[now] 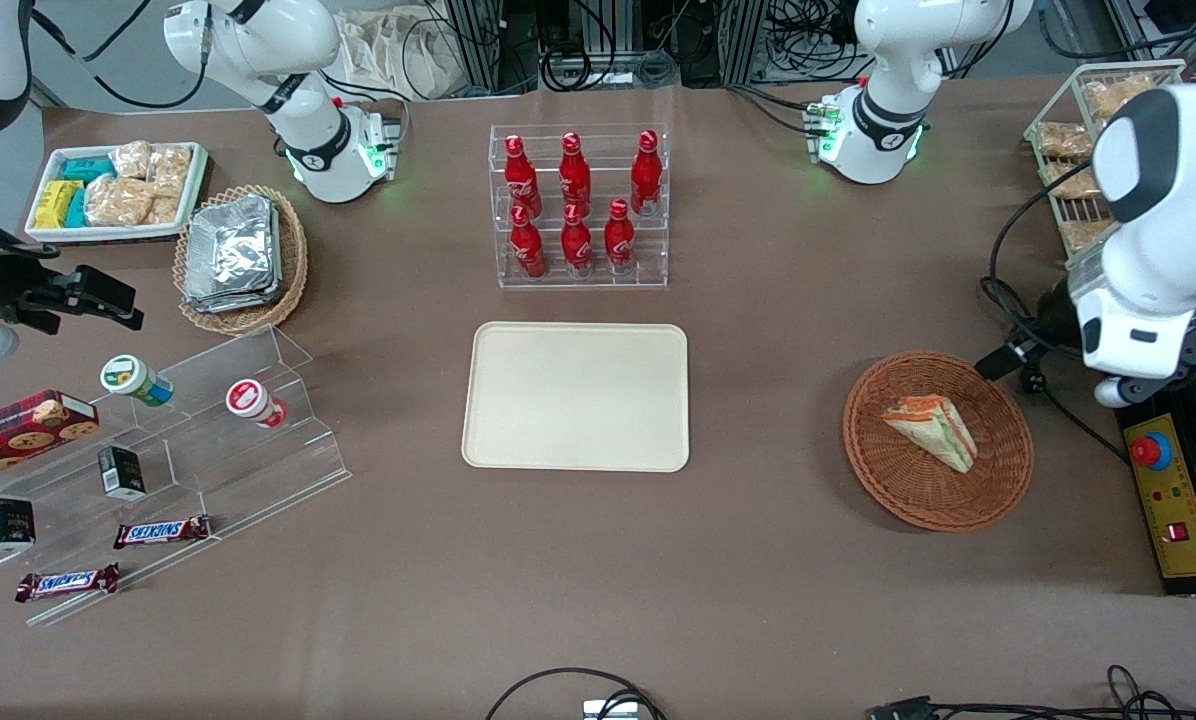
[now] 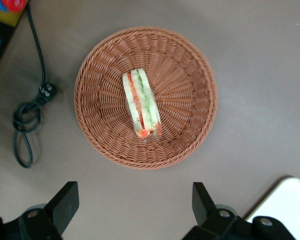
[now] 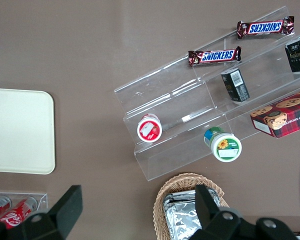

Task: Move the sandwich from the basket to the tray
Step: 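Move the left gripper down over the sandwich in the wicker basket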

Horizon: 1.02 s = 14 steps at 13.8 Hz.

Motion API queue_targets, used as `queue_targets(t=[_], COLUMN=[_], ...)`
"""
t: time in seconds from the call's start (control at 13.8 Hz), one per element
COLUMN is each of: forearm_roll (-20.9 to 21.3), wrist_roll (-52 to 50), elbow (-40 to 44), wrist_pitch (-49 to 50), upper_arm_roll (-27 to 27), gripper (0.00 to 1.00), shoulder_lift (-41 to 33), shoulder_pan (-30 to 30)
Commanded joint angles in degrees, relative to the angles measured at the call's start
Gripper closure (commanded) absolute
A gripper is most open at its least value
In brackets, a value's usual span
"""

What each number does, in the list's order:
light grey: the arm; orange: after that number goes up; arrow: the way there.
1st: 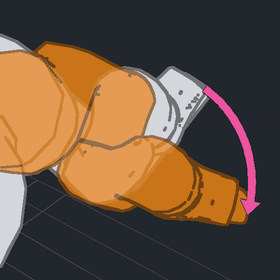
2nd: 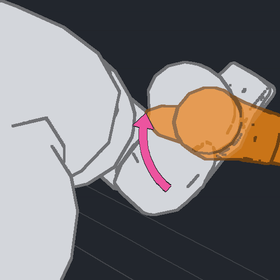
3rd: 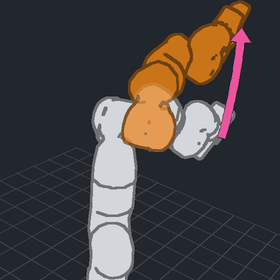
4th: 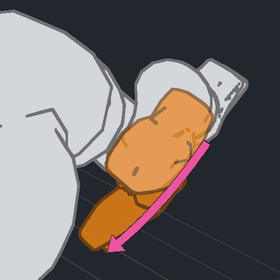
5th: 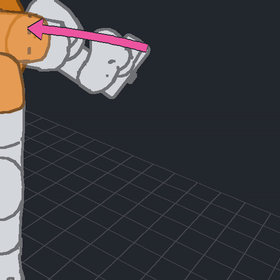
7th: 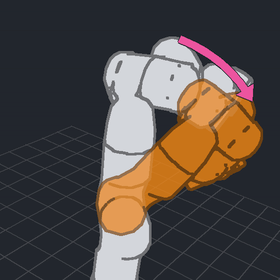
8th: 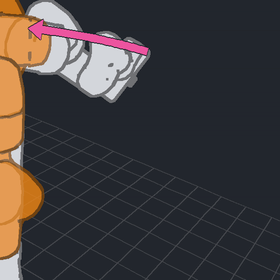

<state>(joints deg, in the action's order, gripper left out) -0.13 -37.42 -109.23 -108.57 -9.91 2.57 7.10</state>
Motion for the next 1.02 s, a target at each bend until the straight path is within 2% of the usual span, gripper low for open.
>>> queue_targets(t=[0.0,0.29,0.51,0.73,0.94], forearm_roll=[0.8,1.7,4.8,10.1,11.2], wrist_roll=[-4.0,-10.1,-15.5,-18.9,-20.7], elbow=[-2.5,-9.8,-13.6,-13.7,-13.7], wrist_pitch=[-3.7,-17.6,-26.2,-28.7,-32.0], upper_arm_roll=[0.2,0.2,0.2,0.2,0.2], gripper=[0.00,0.00,0.00,0.00,0.00], shoulder_lift=[1.6,4.9,8.5,12.4,15.4], shoulder_pan=[-0.2,-0.2,-0.2,-0.2,-0.2])
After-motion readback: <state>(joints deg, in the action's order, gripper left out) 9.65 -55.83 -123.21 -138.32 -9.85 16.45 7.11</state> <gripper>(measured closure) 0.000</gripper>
